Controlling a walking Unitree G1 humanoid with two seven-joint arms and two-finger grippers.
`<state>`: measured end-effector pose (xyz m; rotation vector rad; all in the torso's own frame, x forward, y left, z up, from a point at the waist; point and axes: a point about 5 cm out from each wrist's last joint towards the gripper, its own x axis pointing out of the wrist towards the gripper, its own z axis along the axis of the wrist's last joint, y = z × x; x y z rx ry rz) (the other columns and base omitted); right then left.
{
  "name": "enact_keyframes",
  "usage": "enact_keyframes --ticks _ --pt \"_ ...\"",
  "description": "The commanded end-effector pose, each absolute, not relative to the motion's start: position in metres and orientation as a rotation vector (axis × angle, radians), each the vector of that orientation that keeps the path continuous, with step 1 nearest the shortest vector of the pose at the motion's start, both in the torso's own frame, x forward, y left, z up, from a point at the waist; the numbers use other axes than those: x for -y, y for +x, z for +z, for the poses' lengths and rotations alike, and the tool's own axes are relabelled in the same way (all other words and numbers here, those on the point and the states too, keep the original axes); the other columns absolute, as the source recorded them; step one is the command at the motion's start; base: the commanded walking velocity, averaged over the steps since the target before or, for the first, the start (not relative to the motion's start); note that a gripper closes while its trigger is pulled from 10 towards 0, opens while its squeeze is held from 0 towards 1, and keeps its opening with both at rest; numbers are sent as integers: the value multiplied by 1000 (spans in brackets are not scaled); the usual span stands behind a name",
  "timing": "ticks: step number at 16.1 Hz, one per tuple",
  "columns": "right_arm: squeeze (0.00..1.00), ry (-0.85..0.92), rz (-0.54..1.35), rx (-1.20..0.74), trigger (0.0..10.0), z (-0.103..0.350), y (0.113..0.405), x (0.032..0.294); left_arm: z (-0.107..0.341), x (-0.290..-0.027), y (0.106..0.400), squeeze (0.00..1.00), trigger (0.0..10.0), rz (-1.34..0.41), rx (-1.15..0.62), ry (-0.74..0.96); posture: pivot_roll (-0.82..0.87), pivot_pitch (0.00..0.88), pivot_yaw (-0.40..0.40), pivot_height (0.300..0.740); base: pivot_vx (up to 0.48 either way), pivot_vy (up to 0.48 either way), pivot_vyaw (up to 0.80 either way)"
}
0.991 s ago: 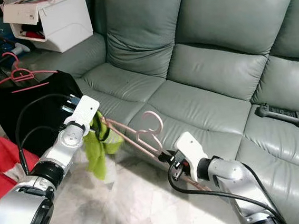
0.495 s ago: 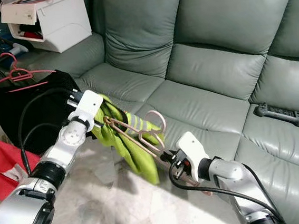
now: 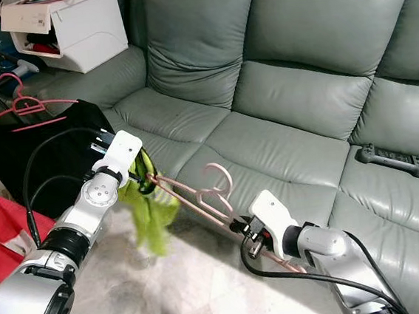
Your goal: Hang hanger
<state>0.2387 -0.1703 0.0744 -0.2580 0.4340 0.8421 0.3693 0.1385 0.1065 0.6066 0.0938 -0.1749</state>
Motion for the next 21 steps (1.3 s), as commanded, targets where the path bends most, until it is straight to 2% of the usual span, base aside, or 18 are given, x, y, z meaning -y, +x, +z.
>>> enact_keyframes --ticks 1,8,11,12,13,17,21 --pt "0 -269 830 -411 10000 79 244 170 114 -142 372 0 10000 -159 -72 614 -95 0 45 740 0 0 0" --pt "0 -211 767 -428 10000 72 255 171 121 -131 371 0 10000 -223 -18 565 -86 0 42 740 0 0 0" --pt "0 -158 598 -405 10000 72 270 185 131 -116 360 0 10000 -384 49 510 -83 0 41 740 0 0 0" --pt "0 -150 582 -404 10000 72 272 186 131 -116 359 0 10000 -381 51 516 -83 0 41 740 0 0 0" --pt "0 -107 478 -388 10000 75 282 195 131 -114 352 0 10000 -425 46 505 -77 0 39 740 0 0 0" --pt "0 -7 263 -194 10000 105 306 208 122 -109 336 0 10000 -532 -1 497 -69 0 34 740 0 0 0" --pt "0 228 206 -100 10000 126 325 204 126 -69 310 0 10000 -720 88 496 -69 0 31 740 0 0 0"
